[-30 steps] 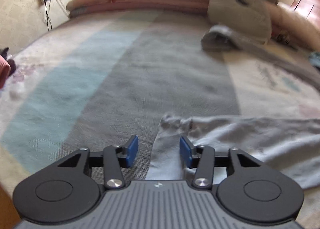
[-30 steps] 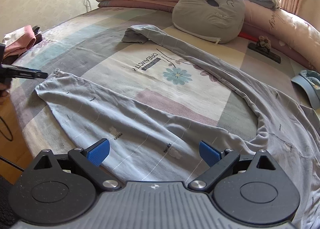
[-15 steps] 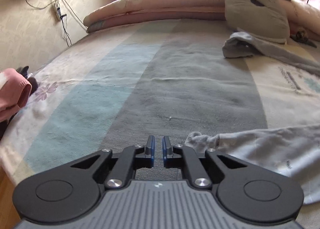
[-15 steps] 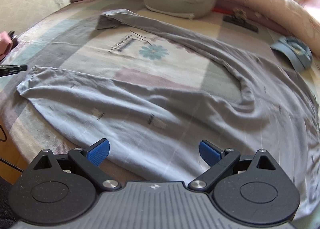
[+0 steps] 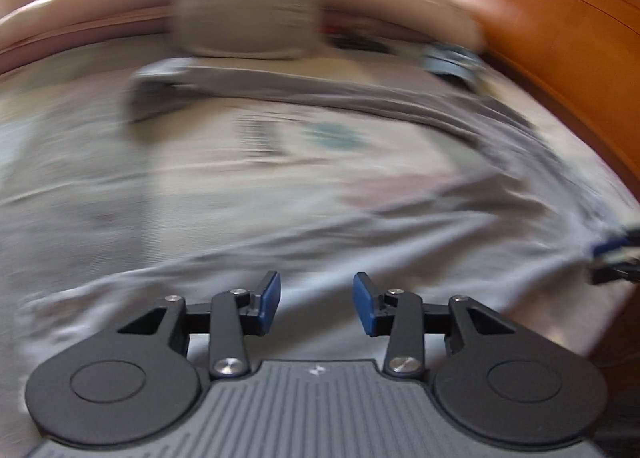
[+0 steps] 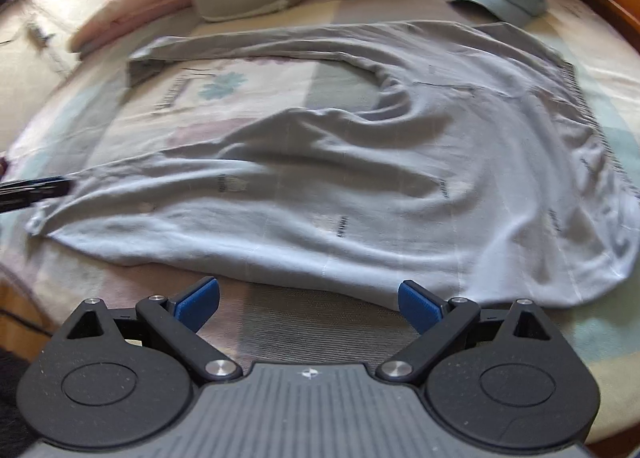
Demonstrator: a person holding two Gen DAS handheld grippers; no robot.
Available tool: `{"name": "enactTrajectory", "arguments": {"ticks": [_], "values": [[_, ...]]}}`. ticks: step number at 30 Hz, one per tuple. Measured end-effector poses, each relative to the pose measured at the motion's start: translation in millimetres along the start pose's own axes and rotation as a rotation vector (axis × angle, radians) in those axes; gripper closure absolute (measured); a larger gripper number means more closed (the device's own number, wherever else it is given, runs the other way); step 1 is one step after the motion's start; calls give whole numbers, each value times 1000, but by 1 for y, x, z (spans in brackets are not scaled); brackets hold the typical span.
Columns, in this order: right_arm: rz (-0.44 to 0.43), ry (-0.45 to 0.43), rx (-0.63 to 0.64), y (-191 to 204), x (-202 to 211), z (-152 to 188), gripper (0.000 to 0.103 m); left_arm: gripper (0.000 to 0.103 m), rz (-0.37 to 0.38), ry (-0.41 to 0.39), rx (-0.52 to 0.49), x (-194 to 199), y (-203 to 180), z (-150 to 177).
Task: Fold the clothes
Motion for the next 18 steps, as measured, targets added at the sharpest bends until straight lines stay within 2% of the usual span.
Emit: {"name": "enactTrajectory", "arguments": {"ticks": [4, 8, 11, 15, 18], "values": [[-107, 52, 172, 22, -13, -3, 13, 59, 67, 61, -52, -11, -47, 9], [-212, 115, 378, 44, -26, -5, 16, 60, 55, 96, -36, -11, -70, 22], [-229, 142, 486, 48, -37, -10, 16, 60, 93, 124, -53, -13, -89, 28], [-277, 134, 530, 41, -44, -28, 16, 59, 90, 149, -82, -28, -112, 29], [-304, 121, 530, 36, -46, -40, 16, 59, 85, 137, -67, -41, -116, 20]]}}
Point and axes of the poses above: each gripper's, at about its wrist camera, not at the fingertips, and x roughly against the way its jaws point, y to its left, z to its underside, the point moved 9 cm from there along -x, roughly the way its jaws point, and after that the axes turned 15 degrees about y, right-handed, at the moved point
